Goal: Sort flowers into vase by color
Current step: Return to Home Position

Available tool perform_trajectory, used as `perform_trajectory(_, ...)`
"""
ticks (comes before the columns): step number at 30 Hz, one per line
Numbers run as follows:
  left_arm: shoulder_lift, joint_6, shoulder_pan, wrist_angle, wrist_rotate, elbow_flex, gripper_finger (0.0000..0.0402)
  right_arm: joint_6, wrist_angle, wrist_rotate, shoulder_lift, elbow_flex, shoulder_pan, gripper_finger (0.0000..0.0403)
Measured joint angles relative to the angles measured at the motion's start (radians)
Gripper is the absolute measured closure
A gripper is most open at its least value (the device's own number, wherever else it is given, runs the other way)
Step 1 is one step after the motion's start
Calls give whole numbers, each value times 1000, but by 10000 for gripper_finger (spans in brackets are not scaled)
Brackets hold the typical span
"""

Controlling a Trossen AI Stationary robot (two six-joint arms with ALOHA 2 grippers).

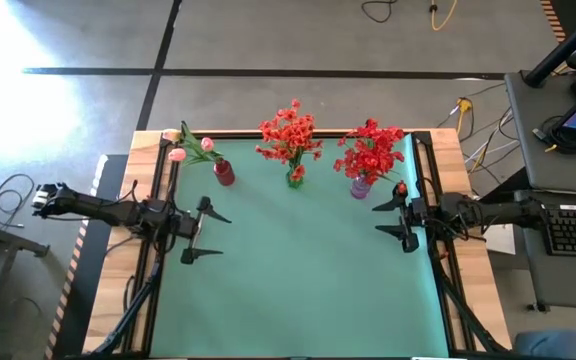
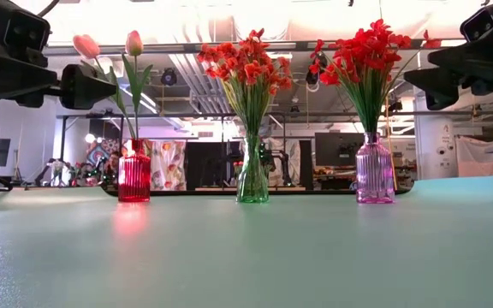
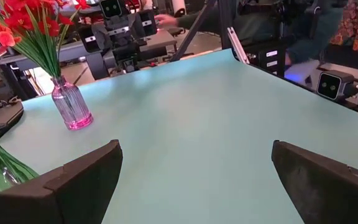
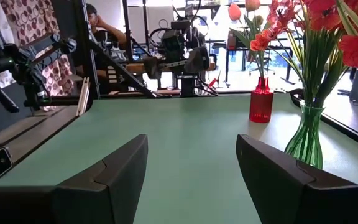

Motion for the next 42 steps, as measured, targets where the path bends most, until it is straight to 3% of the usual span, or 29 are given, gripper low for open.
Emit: perform_trajectory(42, 31, 0, 0, 0, 0, 0, 6, 0, 0, 1, 0, 0, 0, 165)
